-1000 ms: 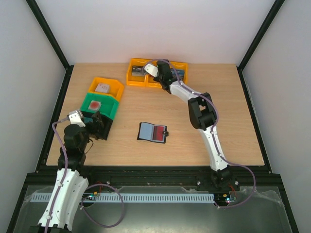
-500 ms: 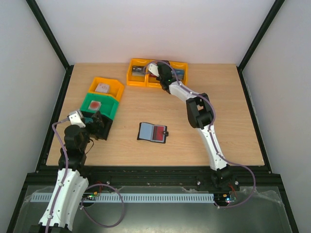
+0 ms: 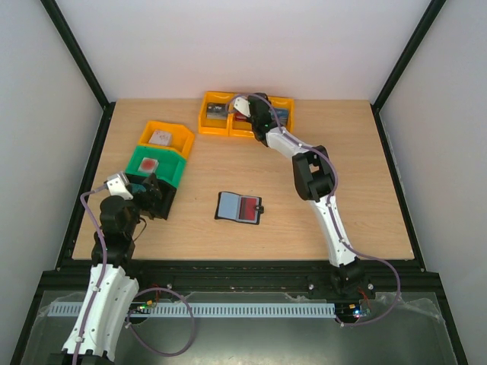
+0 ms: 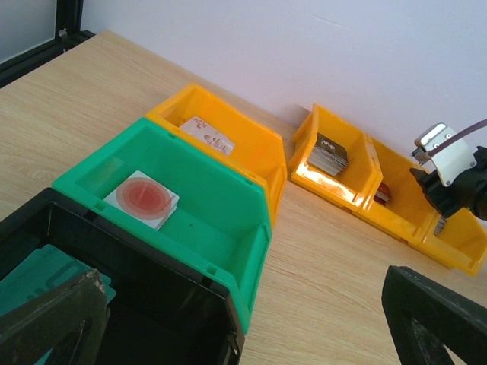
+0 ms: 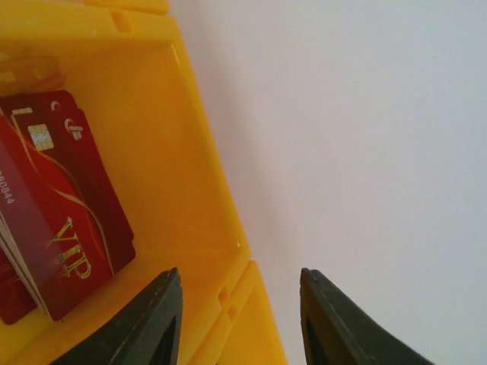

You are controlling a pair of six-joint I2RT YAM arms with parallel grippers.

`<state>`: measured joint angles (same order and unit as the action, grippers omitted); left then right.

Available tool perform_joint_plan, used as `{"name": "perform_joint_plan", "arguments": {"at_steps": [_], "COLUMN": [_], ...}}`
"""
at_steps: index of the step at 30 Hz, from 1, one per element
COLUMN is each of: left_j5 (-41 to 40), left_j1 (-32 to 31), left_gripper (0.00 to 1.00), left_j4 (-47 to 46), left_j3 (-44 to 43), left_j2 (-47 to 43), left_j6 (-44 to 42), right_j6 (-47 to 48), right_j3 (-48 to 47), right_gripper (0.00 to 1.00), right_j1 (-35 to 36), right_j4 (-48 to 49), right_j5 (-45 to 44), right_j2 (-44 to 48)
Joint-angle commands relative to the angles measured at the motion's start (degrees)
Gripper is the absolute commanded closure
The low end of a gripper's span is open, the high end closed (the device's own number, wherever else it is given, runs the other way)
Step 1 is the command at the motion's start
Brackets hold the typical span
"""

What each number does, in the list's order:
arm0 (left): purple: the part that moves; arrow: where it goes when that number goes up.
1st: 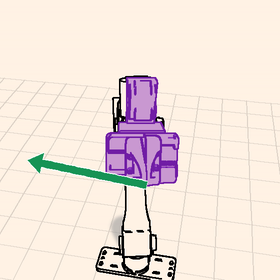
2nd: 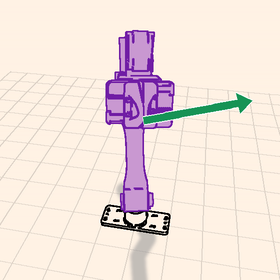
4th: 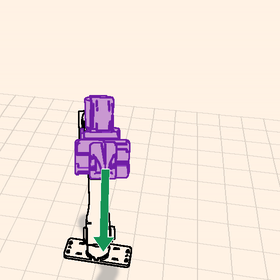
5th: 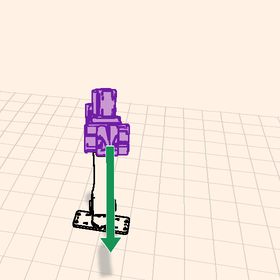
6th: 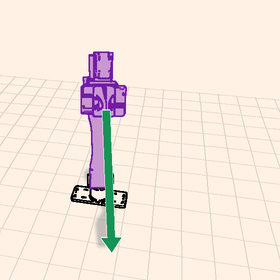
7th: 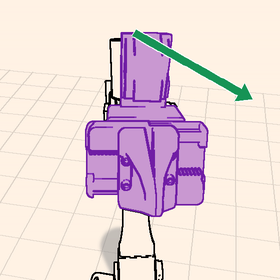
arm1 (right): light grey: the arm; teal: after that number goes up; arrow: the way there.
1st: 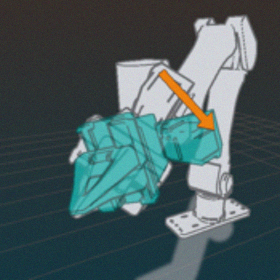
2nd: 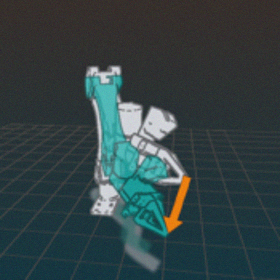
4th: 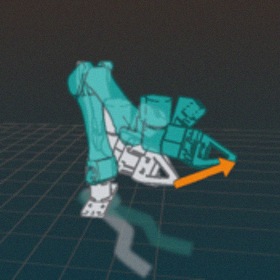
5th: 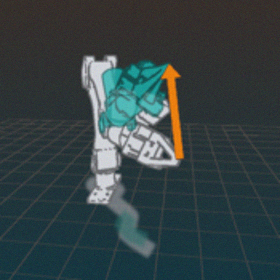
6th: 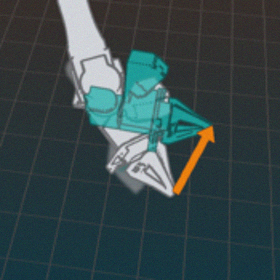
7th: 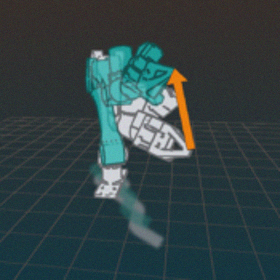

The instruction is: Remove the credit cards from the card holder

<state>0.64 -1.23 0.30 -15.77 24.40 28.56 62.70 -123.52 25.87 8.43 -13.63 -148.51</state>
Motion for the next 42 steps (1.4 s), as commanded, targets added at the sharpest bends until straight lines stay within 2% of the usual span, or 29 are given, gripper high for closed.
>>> {"name": "perform_joint_plan", "arguments": {"at_steps": [1,9,15,18,23,26,28,30,35,39,42], "left_j5": [0.32,0.57,1.82,3.38,10.55,17.08,22.25,26.87,35.82,35.82,36.82], "left_j1": [0.69,0.9,0.93,1.0,0.99,0.97,0.77,0.4,-2.1,-5.2,-7.29], "left_gripper": [0.01,0.01,0.01,0.01,0.01,0.01,0.01,0.01,0.01,0.01,0.01], "left_j4": [-1.7,-1.92,-2.47,-3.29,-6.53,-8.02,-8.94,-9.17,-7.79,-2.27,0.83], "left_j3": [0.61,0.74,0.65,0.77,1.5,1.7,1.72,1.63,3.24,2.27,0.49], "left_j2": [-0.49,-0.5,-0.41,-0.41,-0.05,0.98,2.37,4.53,10.54,14.45,18.08], "left_j6": [0.01,0.01,-0.17,-0.11,1.36,3.43,5.85,9.69,19.82,19.06,18.12], "right_j6": [-1.18,-3.05,-12.13,-20.64,-48.42,-66.68,-74.72,-79.32,-86.01,-90.46,-92.97], "right_j3": [0.1,0.23,1.24,4.7,15.1,25.89,34.11,40.05,47.93,55.66,62.01], "right_gripper": [0.55,0.45,0.42,0.41,0.36,0.35,0.35,0.35,0.35,0.35,0.35], "right_j1": [-0.01,0.51,1.6,2.59,3.19,3.92,5.03,6.5,9.63,11.41,12.65], "right_j4": [-2.66,-3.13,-1.49,2.07,4.1,4.74,5.6,4.23,-7.23,-14.44,-15.63], "right_j5": [2.34,3.7,8.51,9.65,14.37,16.2,16.0,15.35,12.06,12.01,12.76], "right_j2": [-2.15,-0.88,6.58,13.75,28.65,37.2,42.33,46.2,51.65,54.92,56.89]}}
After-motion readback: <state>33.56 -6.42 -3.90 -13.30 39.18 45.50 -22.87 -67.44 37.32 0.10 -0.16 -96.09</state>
